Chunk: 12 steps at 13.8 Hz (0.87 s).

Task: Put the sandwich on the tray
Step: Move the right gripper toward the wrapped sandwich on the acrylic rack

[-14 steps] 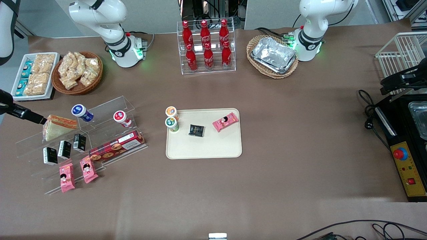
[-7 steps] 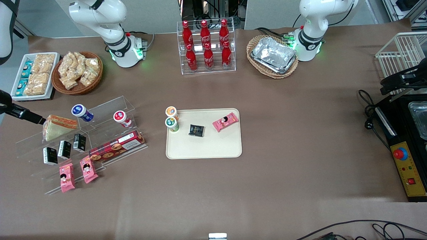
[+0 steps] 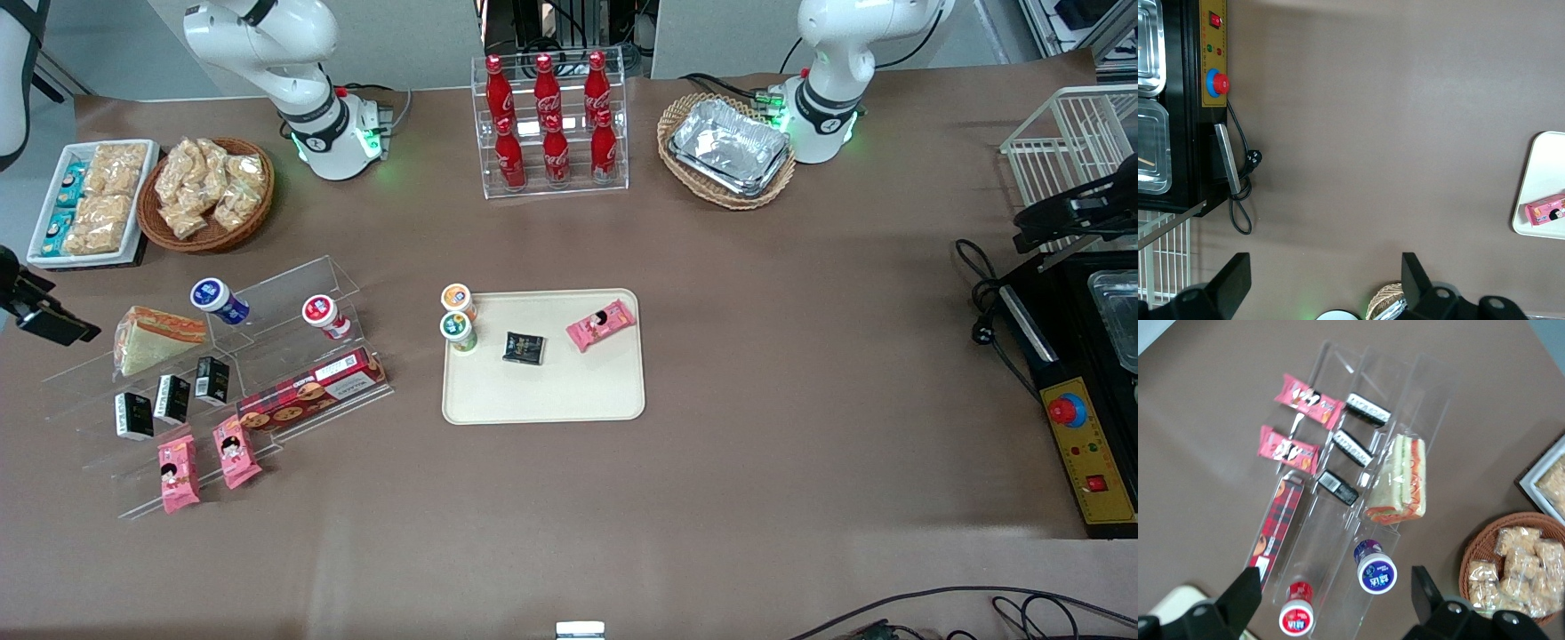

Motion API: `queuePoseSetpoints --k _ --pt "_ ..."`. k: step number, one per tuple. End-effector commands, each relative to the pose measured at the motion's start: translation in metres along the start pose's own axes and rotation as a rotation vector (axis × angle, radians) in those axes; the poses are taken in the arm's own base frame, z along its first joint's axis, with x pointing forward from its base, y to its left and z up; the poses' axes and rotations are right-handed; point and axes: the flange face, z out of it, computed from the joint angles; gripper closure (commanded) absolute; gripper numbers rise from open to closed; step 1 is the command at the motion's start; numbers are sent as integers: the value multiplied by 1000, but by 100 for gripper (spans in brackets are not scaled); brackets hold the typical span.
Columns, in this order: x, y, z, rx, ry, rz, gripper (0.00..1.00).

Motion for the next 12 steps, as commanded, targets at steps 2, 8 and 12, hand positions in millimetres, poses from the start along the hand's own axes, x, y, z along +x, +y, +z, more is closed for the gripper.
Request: queuePoseSetpoints --k 2,8,12 --pt "21 28 6 -27 0 143 0" --pt "49 60 24 57 -112 533 0" --pt "64 72 60 7 -163 614 0"
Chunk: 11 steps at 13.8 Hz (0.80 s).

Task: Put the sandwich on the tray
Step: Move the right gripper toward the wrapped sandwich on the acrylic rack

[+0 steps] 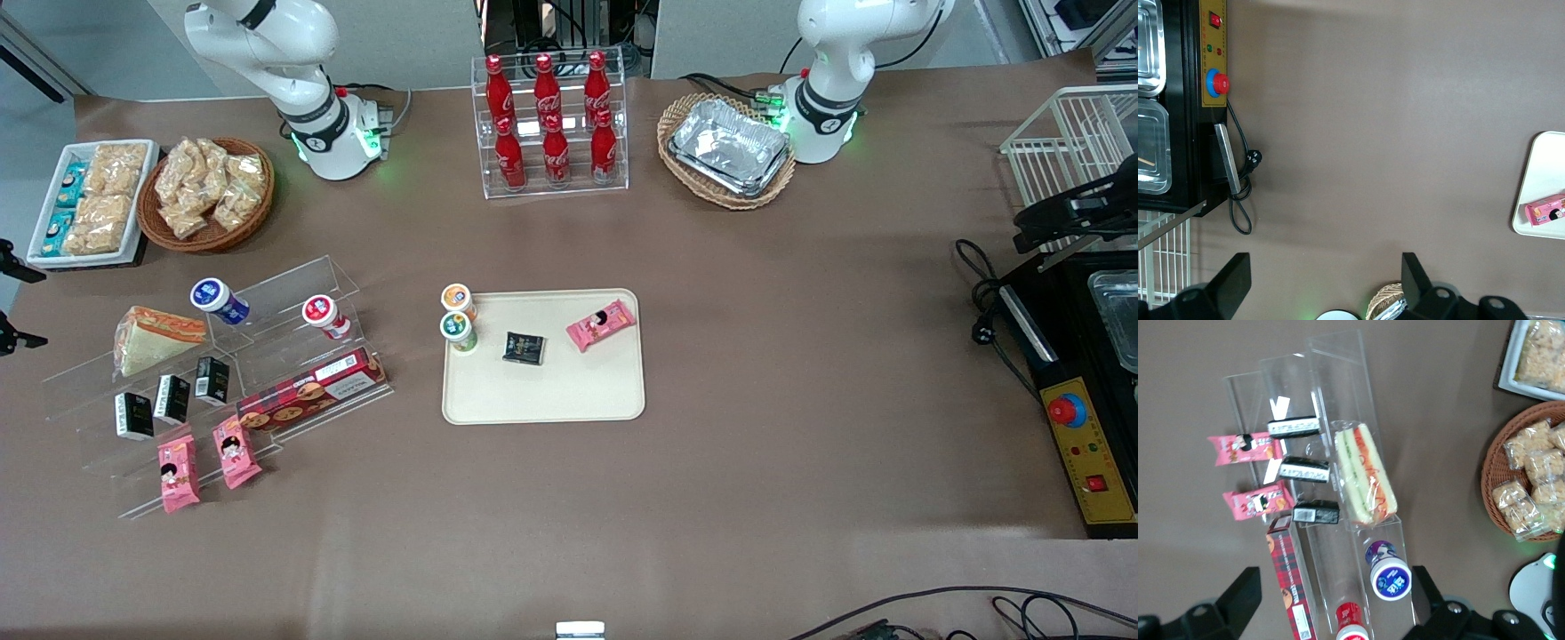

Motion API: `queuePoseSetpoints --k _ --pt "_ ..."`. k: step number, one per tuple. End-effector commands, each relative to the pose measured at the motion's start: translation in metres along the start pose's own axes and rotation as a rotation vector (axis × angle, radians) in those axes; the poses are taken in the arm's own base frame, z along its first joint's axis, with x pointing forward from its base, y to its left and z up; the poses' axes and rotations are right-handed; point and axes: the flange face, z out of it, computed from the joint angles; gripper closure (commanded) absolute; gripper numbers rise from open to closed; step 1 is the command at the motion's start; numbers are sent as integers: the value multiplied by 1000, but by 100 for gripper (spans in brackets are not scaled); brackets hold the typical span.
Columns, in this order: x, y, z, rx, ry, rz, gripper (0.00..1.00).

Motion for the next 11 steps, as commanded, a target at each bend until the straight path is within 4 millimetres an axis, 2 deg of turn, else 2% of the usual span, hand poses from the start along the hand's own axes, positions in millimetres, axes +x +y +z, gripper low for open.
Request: queuePoseSetpoints --k 1,3,5,11 --pt "18 -5 32 -41 -40 58 0" --pt "23 -5 46 -50 -46 65 0" --pt "30 5 68 -40 -46 81 0" --pt "12 28 108 -8 -44 78 0"
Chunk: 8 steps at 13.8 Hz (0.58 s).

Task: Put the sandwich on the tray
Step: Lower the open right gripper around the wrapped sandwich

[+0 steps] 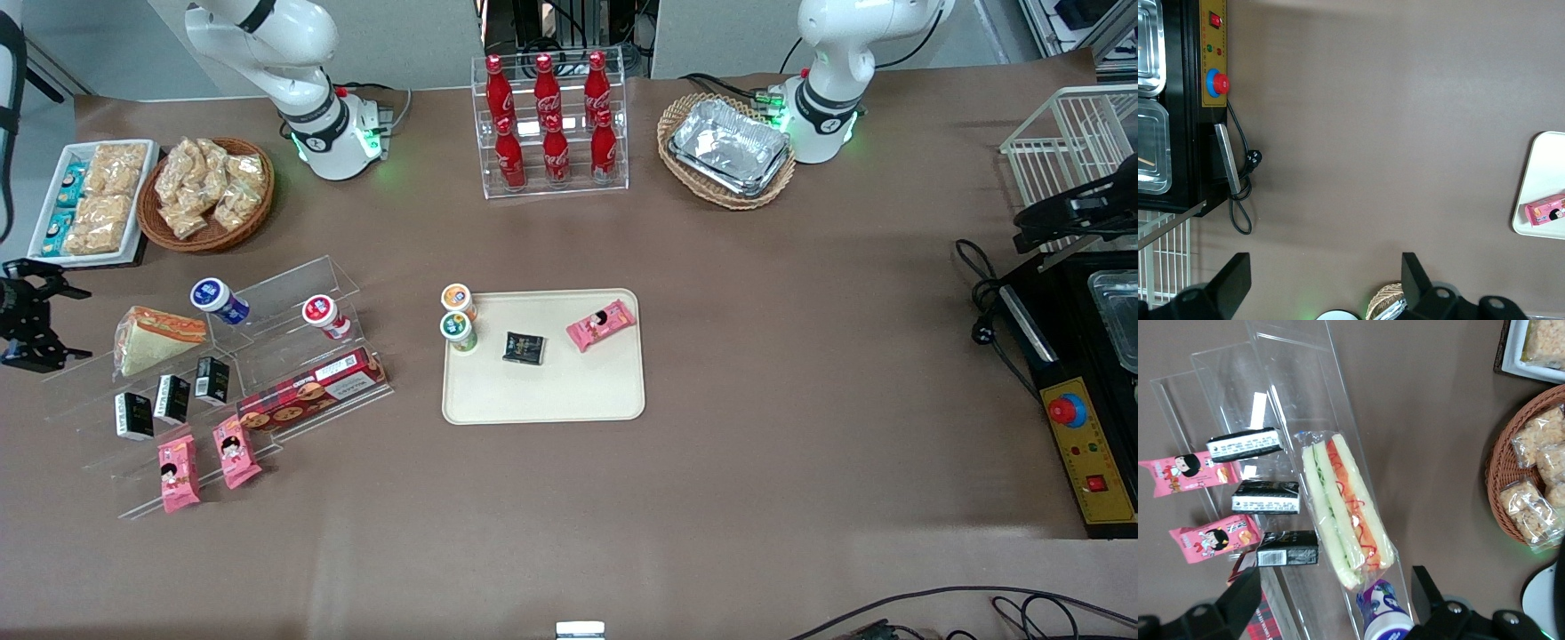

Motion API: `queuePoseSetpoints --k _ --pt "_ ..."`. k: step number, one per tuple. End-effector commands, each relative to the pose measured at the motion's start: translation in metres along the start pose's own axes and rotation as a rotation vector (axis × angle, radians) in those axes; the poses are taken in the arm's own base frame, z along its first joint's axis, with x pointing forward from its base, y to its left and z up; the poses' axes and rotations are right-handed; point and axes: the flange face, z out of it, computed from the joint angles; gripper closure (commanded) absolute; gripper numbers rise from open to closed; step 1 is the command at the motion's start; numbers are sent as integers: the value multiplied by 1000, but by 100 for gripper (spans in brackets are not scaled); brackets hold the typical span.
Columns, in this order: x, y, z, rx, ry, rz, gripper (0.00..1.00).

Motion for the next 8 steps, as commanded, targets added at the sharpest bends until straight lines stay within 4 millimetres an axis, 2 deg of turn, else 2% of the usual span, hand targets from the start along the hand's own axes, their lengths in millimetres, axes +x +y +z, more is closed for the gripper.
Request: queuePoseSetpoints --k 1,3,8 --pt "-18 23 14 46 -11 7 0" --pt "-21 23 21 35 2 -3 0" --pt "-30 38 48 60 14 -9 0"
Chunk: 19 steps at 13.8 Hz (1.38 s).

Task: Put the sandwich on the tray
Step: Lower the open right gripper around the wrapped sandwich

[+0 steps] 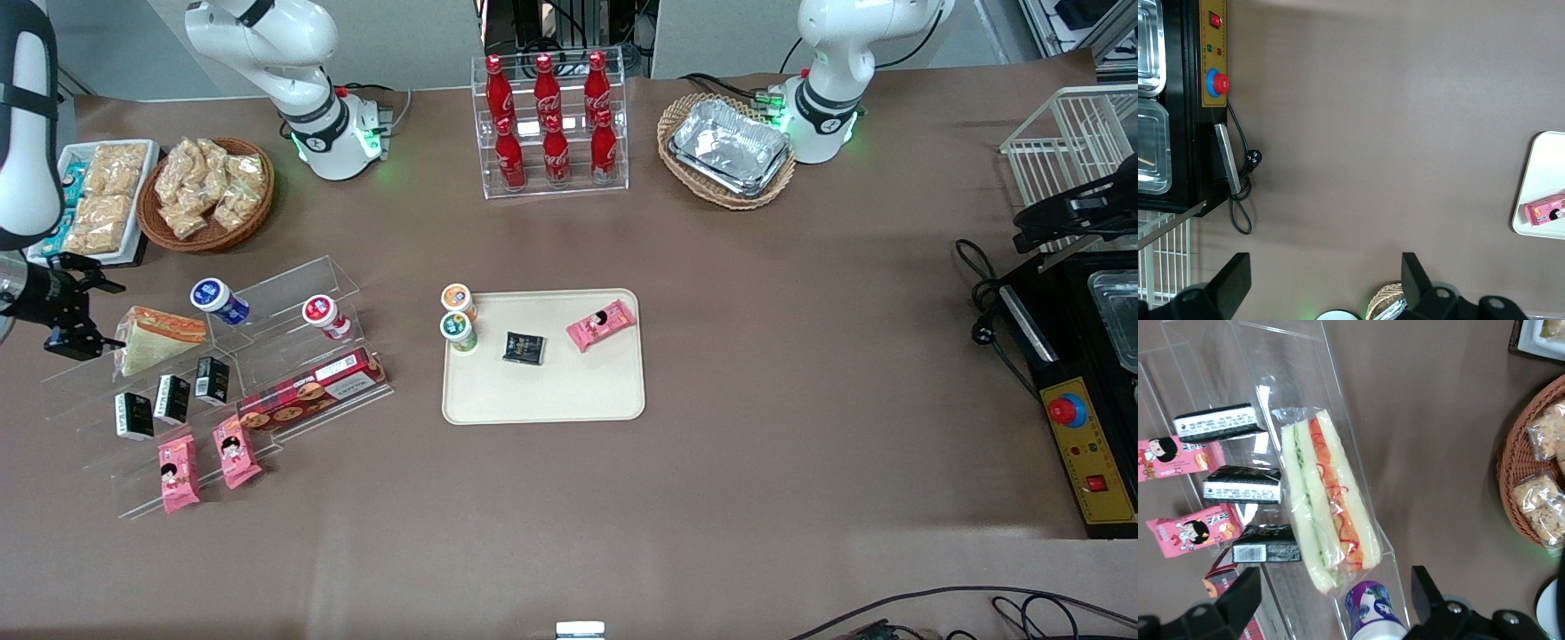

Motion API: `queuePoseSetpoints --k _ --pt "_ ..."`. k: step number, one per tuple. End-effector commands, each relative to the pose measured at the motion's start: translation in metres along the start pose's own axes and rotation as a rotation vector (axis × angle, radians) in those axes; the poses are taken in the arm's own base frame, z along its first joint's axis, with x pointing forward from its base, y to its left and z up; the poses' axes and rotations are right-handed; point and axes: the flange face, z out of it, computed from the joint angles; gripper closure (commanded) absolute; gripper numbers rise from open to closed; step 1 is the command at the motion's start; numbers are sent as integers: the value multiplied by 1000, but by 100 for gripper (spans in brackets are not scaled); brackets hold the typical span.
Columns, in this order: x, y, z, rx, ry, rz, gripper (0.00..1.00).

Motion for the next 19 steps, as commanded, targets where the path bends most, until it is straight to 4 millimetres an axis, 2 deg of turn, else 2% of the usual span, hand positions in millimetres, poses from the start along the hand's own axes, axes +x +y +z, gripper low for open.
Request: queuePoseSetpoints --k 1,8,12,13,14,15,16,17,18,19 --pt "-12 18 15 18 24 -2 0" --pt "-11 15 36 30 67 -22 1" --pt "-8 7 48 37 80 -26 8" --pt "-7 6 49 45 85 -28 16" --pt "-6 4 51 48 89 -28 17" --pt "-5 4 52 52 92 -28 30" --pt "-5 3 52 52 92 -33 51" --pt "-5 3 52 53 93 -36 79" --pt "-4 2 53 55 95 -36 94" --pt "-3 1 50 62 99 -35 100"
